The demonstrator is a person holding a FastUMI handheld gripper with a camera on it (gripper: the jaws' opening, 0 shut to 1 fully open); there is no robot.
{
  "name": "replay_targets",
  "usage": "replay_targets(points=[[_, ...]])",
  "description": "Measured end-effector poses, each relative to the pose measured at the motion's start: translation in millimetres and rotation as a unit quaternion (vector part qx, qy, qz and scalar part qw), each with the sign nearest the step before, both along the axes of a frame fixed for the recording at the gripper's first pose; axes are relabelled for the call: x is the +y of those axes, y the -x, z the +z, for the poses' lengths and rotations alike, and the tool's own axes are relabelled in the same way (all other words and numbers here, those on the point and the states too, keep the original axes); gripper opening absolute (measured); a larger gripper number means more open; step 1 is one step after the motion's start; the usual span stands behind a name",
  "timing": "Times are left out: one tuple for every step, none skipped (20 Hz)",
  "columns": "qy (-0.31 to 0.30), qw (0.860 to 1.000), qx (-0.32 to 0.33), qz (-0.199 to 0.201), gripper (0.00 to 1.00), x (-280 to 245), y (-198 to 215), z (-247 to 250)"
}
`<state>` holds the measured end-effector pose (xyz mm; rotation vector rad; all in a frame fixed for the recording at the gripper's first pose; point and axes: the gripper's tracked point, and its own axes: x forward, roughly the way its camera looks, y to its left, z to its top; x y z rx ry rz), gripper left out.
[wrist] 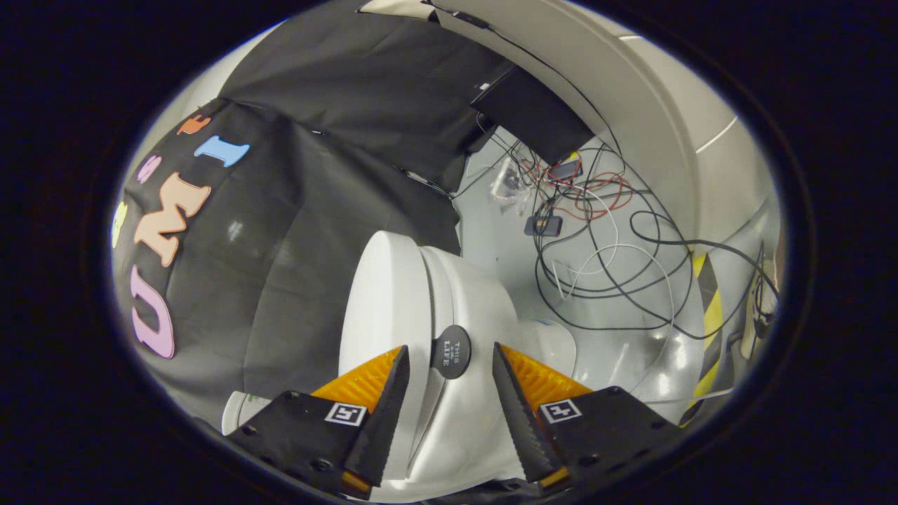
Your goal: Open the toilet lid.
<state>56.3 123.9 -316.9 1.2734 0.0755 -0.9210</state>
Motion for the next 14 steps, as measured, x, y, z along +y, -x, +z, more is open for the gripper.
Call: replay_targets(points=[[-0.017,1.0,0.007,0.004,0.54,-0.9,-2.6,-6.9],[-0.023,1.0,0.012,0.015,0.43,2.1,-5.5,-13.7],[-0.023,1.0,0.005,0.017,0.32,2.1,-8.0,-11.0],[-0.024,0.999,0.005,0.021,0.32,1.0,-9.5,-10.8],[-0.022,0.999,0.006,0.025,0.32,1.5,-9.2,-9.8],[-0.023,0.999,0.008,0.032,0.32,2.3,-9.9,-10.0],[-0.025,0.999,0.018,0.034,0.32,3.2,-8.0,-12.5],[-0.02,0.999,0.001,0.027,0.26,-13.1,-30.7,-26.6],[-0.028,0.999,-0.006,0.03,0.2,-2.9,-14.2,-9.3],[-0.032,0.999,-0.009,0.029,0.13,1.9,-12.6,-7.2],[-0.034,0.999,-0.009,0.028,0.13,2.3,-11.8,-5.4],[-0.032,0.999,-0.007,0.032,0.13,1.8,-13.5,-6.1],[-0.026,0.999,-0.008,0.035,0.13,0.8,-13.2,-5.3],[-0.017,0.999,-0.013,0.041,0.13,0.5,-15.0,-3.2]])
